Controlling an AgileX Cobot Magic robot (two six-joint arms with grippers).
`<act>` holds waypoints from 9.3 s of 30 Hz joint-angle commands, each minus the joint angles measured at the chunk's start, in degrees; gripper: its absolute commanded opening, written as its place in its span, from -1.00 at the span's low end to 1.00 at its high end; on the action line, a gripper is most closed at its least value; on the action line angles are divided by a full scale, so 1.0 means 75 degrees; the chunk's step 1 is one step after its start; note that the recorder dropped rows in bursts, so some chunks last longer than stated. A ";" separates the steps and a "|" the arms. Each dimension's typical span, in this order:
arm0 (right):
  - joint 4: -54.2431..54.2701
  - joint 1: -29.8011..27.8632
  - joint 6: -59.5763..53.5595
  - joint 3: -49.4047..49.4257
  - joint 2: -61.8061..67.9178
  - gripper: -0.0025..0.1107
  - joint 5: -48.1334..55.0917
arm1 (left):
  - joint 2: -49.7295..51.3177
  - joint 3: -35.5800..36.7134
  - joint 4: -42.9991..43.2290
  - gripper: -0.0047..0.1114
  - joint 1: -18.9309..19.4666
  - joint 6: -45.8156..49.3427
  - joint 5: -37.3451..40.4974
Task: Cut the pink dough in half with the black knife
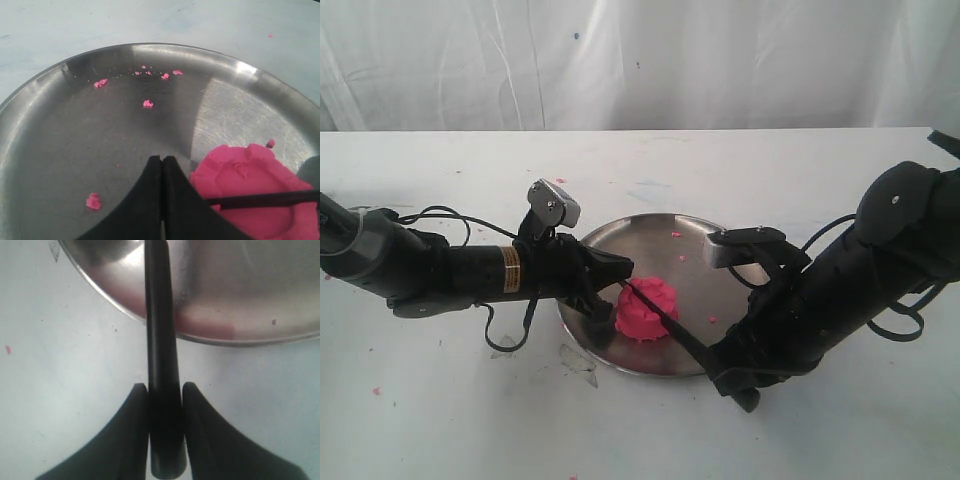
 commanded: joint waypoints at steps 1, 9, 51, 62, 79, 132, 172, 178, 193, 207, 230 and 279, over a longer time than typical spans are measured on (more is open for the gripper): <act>0.0032 -0.0004 0.0130 -0.0013 0.0021 -0.96 -0.0116 | 0.0047 0.0053 0.0226 -0.92 -0.0013 -0.0066 0.0332; 0.0014 -0.0004 0.0130 -0.0013 0.0021 -0.96 -0.0130 | 0.0047 0.0053 0.0261 -0.92 -0.0013 -0.0066 0.0393; 0.0029 -0.0004 0.0130 -0.0013 0.0031 -0.96 -0.0264 | 0.0047 0.0053 0.0334 -0.92 -0.0013 -0.0066 0.0733; 0.0029 -0.0004 0.0130 -0.0013 0.0031 -0.96 -0.0289 | 0.0047 0.0053 0.0334 -0.92 -0.0013 -0.0066 0.0733; 0.0029 -0.0004 0.0130 -0.0013 0.0031 -0.96 -0.0254 | 0.0047 0.0053 0.0334 -0.92 -0.0013 -0.0066 0.0733; -0.0321 -0.0004 0.0131 -0.0330 0.0540 -0.96 0.0428 | 0.0047 0.0053 0.0518 -0.92 -0.0013 -0.0097 0.0948; -0.0306 -0.0004 0.0131 -0.0330 0.0558 -0.96 0.0402 | 0.0047 0.0053 0.0591 -0.92 -0.0013 -0.0067 0.1341; -0.0306 -0.0004 0.0131 -0.0330 0.0558 -0.96 0.0402 | -0.0423 0.0053 0.0268 -0.92 -0.0013 0.0420 0.1307; -0.0306 -0.0004 0.0189 -0.0330 0.0558 -0.96 0.0384 | -0.3863 0.0053 0.1537 -0.92 0.1024 -0.1662 0.1397; -0.0293 -0.0004 0.0201 -0.0330 0.0558 -0.96 0.0369 | -0.4391 0.0642 0.5470 -0.92 0.1055 -0.6832 0.3184; -0.0536 -0.0004 0.0253 -0.0344 0.0542 -0.96 0.0170 | -1.0461 0.3082 0.5470 -0.92 0.1055 -0.5998 0.8926; -0.1438 0.0240 0.1398 -0.0465 -0.0046 -0.96 0.0965 | -1.0460 0.3096 0.5470 -0.92 0.1055 -0.5998 0.6721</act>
